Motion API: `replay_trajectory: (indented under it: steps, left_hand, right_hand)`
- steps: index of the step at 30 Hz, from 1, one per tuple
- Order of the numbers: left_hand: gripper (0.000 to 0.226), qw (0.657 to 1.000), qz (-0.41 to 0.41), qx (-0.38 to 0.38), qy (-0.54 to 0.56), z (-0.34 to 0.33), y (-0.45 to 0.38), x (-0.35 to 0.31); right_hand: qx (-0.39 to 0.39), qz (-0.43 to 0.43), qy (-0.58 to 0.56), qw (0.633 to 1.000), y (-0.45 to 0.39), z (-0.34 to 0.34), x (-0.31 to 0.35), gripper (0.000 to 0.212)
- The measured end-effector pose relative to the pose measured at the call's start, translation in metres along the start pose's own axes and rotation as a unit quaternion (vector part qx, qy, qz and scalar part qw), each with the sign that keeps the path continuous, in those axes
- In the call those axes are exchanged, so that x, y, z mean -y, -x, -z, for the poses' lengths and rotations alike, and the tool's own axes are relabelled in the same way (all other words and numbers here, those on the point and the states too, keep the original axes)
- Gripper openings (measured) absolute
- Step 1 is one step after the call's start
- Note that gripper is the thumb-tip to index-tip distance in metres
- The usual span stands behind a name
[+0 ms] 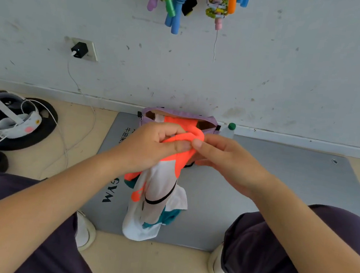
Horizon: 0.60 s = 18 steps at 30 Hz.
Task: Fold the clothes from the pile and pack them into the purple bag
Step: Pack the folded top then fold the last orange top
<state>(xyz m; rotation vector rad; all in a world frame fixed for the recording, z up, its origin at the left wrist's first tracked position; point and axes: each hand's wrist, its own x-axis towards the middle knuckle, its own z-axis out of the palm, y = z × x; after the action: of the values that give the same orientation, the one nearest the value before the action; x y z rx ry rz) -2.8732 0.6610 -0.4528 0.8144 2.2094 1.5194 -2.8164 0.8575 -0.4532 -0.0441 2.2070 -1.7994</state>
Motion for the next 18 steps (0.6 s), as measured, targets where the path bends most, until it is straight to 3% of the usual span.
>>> replay_trajectory:
  steps: [5,9,11,15,18]
  left_hand:
    - [0.011,1.000,0.001,0.010,-0.023,0.000,0.002,0.009]
    - [0.005,0.999,0.001,0.035,-0.010,-0.003,0.005,0.011]
    - [0.008,0.999,0.008,0.043,-0.002,-0.004,0.006,0.013]
    - [0.026,0.999,0.023,0.040,-0.005,0.001,0.003,0.021]
    - [0.026,0.990,0.084,0.059,-0.100,0.007,-0.001,0.036]
  right_hand:
    - [-0.047,0.031,-0.053,0.997,-0.005,0.001,-0.002,0.043]
    - [0.043,-0.029,-0.030,0.998,-0.003,0.001,-0.006,0.052]
    - [0.044,-0.033,-0.028,0.998,-0.003,0.004,-0.006,0.051]
    - [-0.059,0.019,-0.118,0.991,-0.003,0.021,-0.001,0.043]
    - [-0.139,0.043,-0.134,0.980,-0.002,0.037,0.002,0.038]
